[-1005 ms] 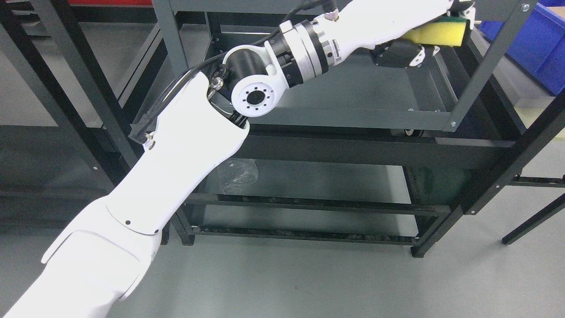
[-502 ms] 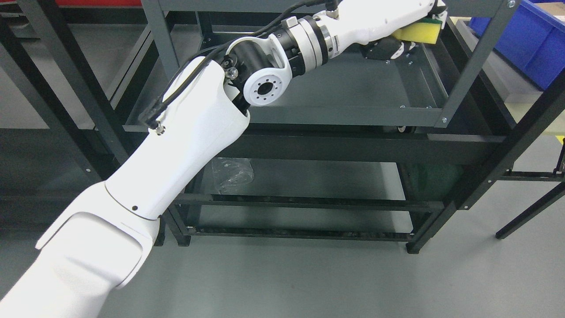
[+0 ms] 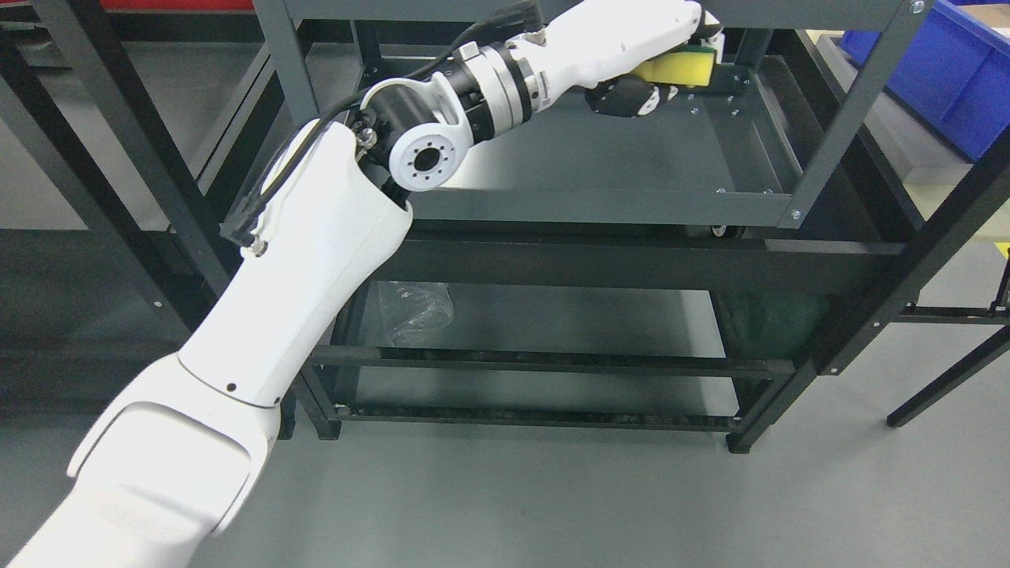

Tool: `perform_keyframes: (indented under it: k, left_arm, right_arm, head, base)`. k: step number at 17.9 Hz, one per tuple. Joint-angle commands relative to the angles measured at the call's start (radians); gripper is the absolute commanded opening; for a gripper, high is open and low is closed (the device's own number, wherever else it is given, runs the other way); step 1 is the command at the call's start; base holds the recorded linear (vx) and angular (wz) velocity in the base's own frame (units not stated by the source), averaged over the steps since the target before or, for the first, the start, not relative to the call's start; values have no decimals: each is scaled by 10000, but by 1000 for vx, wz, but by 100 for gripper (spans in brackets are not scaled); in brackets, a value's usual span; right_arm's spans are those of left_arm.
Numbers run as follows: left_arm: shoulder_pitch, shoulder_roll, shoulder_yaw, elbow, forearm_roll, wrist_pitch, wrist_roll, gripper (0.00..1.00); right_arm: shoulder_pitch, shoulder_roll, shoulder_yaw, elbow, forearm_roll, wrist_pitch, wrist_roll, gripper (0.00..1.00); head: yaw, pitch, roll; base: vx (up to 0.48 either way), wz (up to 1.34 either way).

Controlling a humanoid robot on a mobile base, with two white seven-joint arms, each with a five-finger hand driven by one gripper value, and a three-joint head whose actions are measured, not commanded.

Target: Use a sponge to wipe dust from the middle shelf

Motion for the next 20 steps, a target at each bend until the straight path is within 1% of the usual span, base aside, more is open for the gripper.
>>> perform_keyframes:
  k: [1,4,6,9,12,14,16,17,19,20]
  left_arm:
    - [1147,1675,3321,-1683,-15,-703,-358,2]
    - [1254,2609,4854,-1699,30,-1318,-419,2]
    - [1530,3178,5500,-1684,76,-1731,-434,2]
    - [2447,4067,7077,-1699,199,-2620,-556,2]
    - [3278,4605,8826,-1699,597,-3648,-1153,2]
    - [3433,4943,9611,-1699,827,-3774,-1431,2]
    - [3602,5006,9905,-1699,859,-3789,-1416,2]
    - [3633,4885,9799,-1699,859,-3805,-1416,2]
    - [3603,4426,9204,-1775,874,-3805,-1416,2]
    - [3602,4119,8562,-1836,874,-3820,-1386,2]
  right_arm:
    - [0,-175,-3,-174,0,5,-5,100]
    - [0,-175,-3,-174,0,5,-5,100]
    - [0,-175,12,-174,0,5,-5,100]
    - [0,-175,-3,-174,0,5,-5,100]
    - [0,-175,-3,-174,0,5,-5,100]
    - [0,-175,-3,-174,0,5,-5,100]
    - [0,-175,-3,-174,0,5,-5,100]
    - [0,-175,12,-174,0,5,-5,100]
    - [0,-175,12,-174,0,5,-5,100]
    - [0,-175,12,-174,0,5,-5,100]
  head:
    - [0,0,0]
    - [0,0,0]
    - [0,0,0]
    - [0,0,0]
    - [0,0,0]
    - [0,0,0]
    - [0,0,0]
    - [0,-1,0]
    - [0,0,0]
    - [0,0,0]
  base:
    - [0,0]
    - [0,0]
    - [0,0]
    - [0,0]
    - [0,0]
    - [0,0]
    - [0,0]
    - [0,0]
    - [0,0]
    - [0,0]
